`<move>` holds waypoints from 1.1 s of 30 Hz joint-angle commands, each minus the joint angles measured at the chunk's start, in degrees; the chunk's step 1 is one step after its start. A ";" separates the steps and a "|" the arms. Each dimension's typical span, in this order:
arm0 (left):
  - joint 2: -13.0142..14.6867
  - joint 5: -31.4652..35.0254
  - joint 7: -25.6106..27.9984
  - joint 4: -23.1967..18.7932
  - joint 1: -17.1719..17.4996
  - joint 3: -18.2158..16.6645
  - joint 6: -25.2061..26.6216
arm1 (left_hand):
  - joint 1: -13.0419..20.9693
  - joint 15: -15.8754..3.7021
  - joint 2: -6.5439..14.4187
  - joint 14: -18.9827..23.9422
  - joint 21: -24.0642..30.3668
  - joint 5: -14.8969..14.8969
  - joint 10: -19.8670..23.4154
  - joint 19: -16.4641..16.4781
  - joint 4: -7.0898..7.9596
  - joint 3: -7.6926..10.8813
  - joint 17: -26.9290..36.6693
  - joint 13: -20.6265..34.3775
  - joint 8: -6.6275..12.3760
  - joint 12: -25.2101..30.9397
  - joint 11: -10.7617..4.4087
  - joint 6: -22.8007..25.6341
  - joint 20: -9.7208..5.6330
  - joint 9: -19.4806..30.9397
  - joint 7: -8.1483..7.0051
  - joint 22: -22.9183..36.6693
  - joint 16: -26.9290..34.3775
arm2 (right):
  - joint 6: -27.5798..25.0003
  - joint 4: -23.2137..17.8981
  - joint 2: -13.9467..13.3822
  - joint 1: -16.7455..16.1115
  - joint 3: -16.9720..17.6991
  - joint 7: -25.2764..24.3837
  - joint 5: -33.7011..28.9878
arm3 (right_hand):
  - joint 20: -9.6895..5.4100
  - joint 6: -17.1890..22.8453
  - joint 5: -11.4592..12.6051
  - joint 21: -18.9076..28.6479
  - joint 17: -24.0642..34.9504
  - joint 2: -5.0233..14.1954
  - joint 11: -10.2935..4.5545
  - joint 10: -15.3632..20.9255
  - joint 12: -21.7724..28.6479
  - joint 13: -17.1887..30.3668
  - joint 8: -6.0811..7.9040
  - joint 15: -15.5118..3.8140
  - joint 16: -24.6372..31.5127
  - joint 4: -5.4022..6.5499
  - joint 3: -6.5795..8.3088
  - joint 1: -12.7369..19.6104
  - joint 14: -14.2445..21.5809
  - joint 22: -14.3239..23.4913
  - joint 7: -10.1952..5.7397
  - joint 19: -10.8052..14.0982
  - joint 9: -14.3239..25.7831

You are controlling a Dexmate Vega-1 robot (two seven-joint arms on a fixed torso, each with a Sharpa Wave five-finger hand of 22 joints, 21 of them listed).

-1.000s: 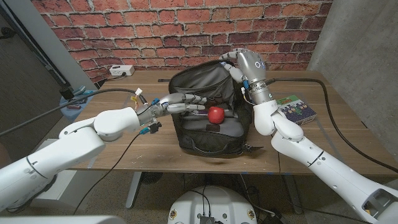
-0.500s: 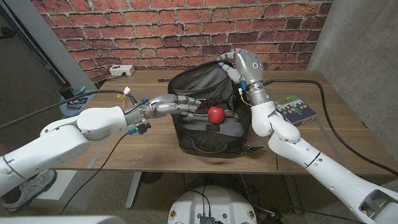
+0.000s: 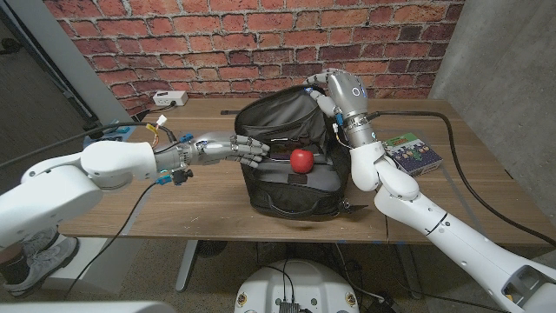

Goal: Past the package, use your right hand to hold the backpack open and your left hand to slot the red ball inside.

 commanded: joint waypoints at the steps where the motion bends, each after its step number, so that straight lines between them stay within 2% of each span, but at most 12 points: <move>1: 0.85 5.11 -8.16 -2.86 3.36 -9.37 13.94 | -1.90 0.07 -0.94 0.53 0.37 0.34 0.73 0.27 0.41 0.34 0.35 0.30 0.44 0.41 -0.12 0.91 0.03 0.20 0.18 0.11 0.38 | 0.06 -0.09 -0.55 -0.04 0.24 0.41 0.42 | -7.62 0.22 0.25 0.19 0.02 0.54 -0.54 0.67 0.45 0.25 0.26 -6.84 -0.26 -0.16 -0.34 -0.01 0.31 0.12 -0.06 0.27 0.14; 8: 0.67 9.35 -12.26 -4.38 3.29 -11.89 20.34 | -2.55 -0.10 -0.54 0.93 0.47 0.35 1.47 0.42 0.72 0.64 0.58 0.55 1.01 0.78 -0.04 2.42 0.12 0.41 0.35 0.14 0.58 | -0.45 -0.68 -0.80 -0.45 0.66 0.41 0.34 | -7.61 0.21 0.26 0.19 -0.01 0.56 -0.53 0.83 0.38 0.09 0.24 -6.84 -0.27 -0.16 -0.34 -0.02 0.33 0.12 -0.09 0.29 0.15; 14: -0.59 12.34 -13.43 -5.35 2.93 -12.13 22.55 | -2.94 -0.08 -0.37 1.16 0.54 0.35 1.71 0.52 0.90 0.85 0.70 0.72 1.25 0.93 -0.13 3.05 0.18 0.60 0.44 0.16 0.67 | -0.56 -1.32 -1.29 -0.69 0.98 0.82 0.24 | -7.59 0.26 0.27 0.19 -0.02 0.54 -0.55 0.78 0.40 0.25 0.24 -6.84 -0.26 -0.18 -0.35 0.00 0.33 0.11 -0.01 0.33 0.16; 33: -4.96 24.83 -10.18 -9.69 5.77 -14.34 26.35 | -3.77 -0.48 -0.55 1.64 0.79 0.31 1.75 0.97 0.92 1.44 0.85 1.18 1.05 1.08 -0.34 2.71 -0.22 1.02 0.04 0.17 0.74 | -1.01 -2.43 -1.95 -1.55 1.65 1.98 0.19 | -7.56 0.21 0.25 0.22 -0.06 0.55 -0.55 0.91 0.28 0.15 0.18 -6.84 -0.24 -0.17 -0.35 -0.03 0.45 0.11 -0.01 0.52 0.17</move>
